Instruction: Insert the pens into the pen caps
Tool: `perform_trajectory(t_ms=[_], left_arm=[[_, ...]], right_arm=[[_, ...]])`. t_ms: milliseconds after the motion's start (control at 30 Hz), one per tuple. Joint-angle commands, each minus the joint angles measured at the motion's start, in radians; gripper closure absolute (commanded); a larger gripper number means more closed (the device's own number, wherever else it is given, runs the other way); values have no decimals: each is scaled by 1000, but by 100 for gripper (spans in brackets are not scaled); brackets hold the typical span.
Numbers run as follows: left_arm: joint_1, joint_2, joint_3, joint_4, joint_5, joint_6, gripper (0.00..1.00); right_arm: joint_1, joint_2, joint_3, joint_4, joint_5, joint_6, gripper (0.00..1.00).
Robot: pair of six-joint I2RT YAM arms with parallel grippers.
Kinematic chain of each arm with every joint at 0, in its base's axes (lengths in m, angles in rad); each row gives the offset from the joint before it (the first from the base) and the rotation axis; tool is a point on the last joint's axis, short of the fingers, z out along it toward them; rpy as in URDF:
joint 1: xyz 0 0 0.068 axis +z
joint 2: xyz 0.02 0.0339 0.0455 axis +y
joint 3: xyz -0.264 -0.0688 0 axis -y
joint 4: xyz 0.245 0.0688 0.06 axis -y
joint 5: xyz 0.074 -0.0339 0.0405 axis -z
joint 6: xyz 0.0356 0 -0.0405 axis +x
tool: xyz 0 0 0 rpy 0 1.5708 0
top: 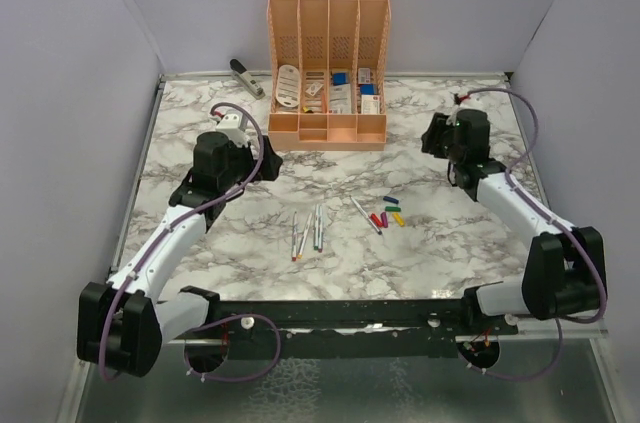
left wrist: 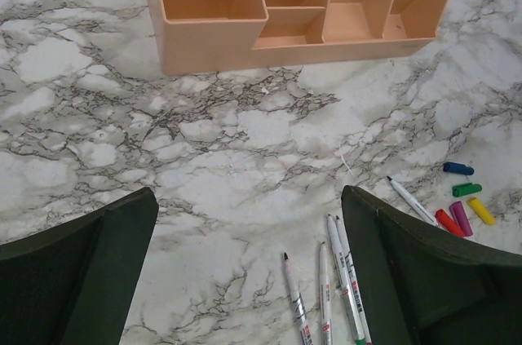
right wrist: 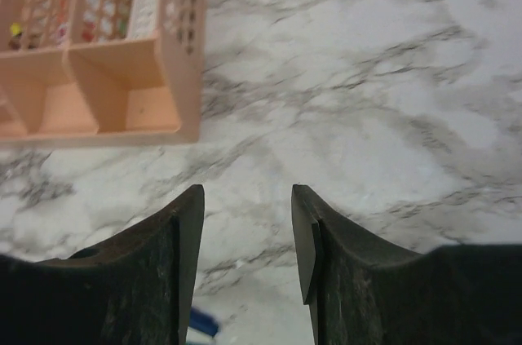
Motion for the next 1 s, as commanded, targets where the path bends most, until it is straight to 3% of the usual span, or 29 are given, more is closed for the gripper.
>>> perform_trajectory(t_ms=[0,233,433,967], left_arm=[[-4,-65,-39,-2,-17,-34,1],[-4,-100,-52,-43,-74,-44,1],[-3,-121,-53,-116,-222,-77,1],[-3,-262,-93,-214,-455,-121,1]], right_arm=[[237,-57,-23,-121,35,-49,53],[492,-40,-41,-175,31,70,56],[690,104,93,-222,42,64,57],[836,324,300,-239,-51,3,52]])
